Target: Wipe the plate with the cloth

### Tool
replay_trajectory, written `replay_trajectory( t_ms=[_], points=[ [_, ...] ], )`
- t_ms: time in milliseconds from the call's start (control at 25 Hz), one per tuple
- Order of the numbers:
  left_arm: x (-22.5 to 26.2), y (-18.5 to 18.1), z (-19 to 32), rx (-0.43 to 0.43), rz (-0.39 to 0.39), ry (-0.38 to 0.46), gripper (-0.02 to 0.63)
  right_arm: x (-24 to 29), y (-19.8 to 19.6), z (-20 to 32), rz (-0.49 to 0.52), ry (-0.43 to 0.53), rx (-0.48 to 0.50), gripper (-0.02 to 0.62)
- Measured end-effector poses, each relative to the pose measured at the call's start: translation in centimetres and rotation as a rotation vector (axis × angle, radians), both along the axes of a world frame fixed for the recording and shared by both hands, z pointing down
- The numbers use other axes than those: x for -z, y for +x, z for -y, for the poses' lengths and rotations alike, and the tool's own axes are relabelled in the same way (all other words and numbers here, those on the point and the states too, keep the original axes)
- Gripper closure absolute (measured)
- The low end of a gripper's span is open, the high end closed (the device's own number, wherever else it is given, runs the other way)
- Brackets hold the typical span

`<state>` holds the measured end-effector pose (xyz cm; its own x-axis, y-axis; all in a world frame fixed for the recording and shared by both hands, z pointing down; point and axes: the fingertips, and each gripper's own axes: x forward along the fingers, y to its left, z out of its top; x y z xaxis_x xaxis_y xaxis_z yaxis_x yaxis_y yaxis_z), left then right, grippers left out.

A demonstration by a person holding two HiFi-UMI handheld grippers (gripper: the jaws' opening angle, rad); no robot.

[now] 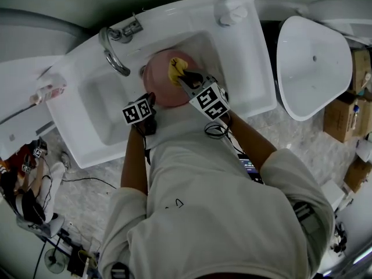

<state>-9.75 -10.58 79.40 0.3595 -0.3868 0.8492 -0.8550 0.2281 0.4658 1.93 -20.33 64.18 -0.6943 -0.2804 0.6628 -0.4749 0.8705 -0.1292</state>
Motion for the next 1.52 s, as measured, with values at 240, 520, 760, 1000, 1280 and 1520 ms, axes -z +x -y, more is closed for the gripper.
replay_trajectory(
  t_ms=[240,520,760,1000,1280,1520],
  points=[
    [-1.5,0.8,-0.2,-0.077,0.044,-0.061,0.502,-0.6,0.8,0.1,0.011,-0.002,-0.015,0.531],
    [0.3,0.4,0.4,-0.045,0.081,-0.026,0.521,-0.8,1.5,0.7,0.012,-0.002,-0.04,0.531],
    [3.3,-0.2,0.7,-0.035,0.094,0.018,0.54,-2.0,1.7,1.5,-0.026,-0.026,-0.077,0.531],
    [5.2,-0.7,1.7,-0.085,0.153,0.096,0.54,-5.3,0.7,1.6,-0.111,-0.073,-0.059,0.531],
    [6.4,-0.1,1.9,-0.116,0.157,0.133,0.535,-9.2,1.5,2.3,-0.245,-0.142,-0.112,0.531],
    [7.2,1.0,2.2,-0.16,0.144,0.162,0.53,-10.9,1.0,2.3,-0.307,-0.131,-0.085,0.531]
  ],
)
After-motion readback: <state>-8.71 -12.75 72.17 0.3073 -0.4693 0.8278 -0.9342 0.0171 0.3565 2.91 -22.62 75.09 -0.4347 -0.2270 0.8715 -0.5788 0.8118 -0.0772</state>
